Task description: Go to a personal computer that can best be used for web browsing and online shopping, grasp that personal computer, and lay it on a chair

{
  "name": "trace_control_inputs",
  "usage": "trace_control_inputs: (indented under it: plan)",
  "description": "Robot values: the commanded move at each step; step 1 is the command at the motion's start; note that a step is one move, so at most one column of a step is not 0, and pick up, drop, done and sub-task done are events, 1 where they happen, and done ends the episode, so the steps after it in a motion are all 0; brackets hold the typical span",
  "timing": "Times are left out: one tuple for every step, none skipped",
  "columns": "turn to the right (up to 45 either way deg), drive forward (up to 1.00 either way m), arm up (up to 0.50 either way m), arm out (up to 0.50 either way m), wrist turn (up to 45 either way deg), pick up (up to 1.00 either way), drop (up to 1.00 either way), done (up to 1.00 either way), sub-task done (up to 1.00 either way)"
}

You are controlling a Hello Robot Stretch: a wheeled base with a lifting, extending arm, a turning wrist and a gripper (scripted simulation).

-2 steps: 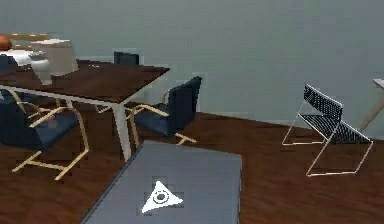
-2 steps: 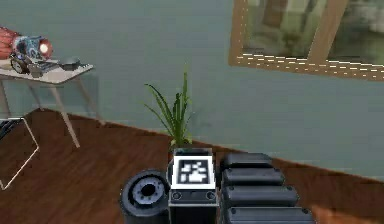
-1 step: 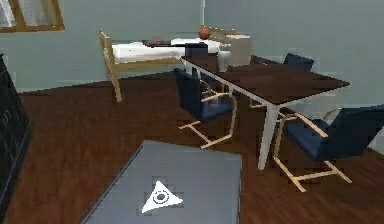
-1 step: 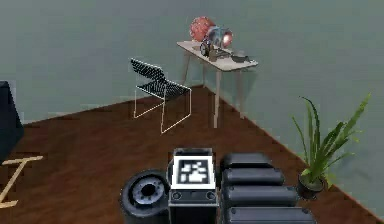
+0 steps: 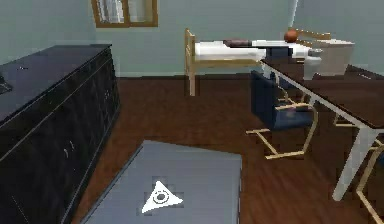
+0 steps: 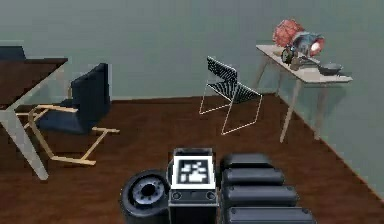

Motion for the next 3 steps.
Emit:
trace_control_inputs:
  plan:
    - [0.0, 1.00, 0.00, 0.00, 0.0, 0.00, 0.00, 0.00, 0.00]
    - [0.0, 1.00, 0.00, 0.00, 0.0, 0.00, 0.00, 0.00, 0.00]
    - [-3.0, 0.00, 0.00, 0.00, 0.0, 0.00, 0.00, 0.00, 0.00]
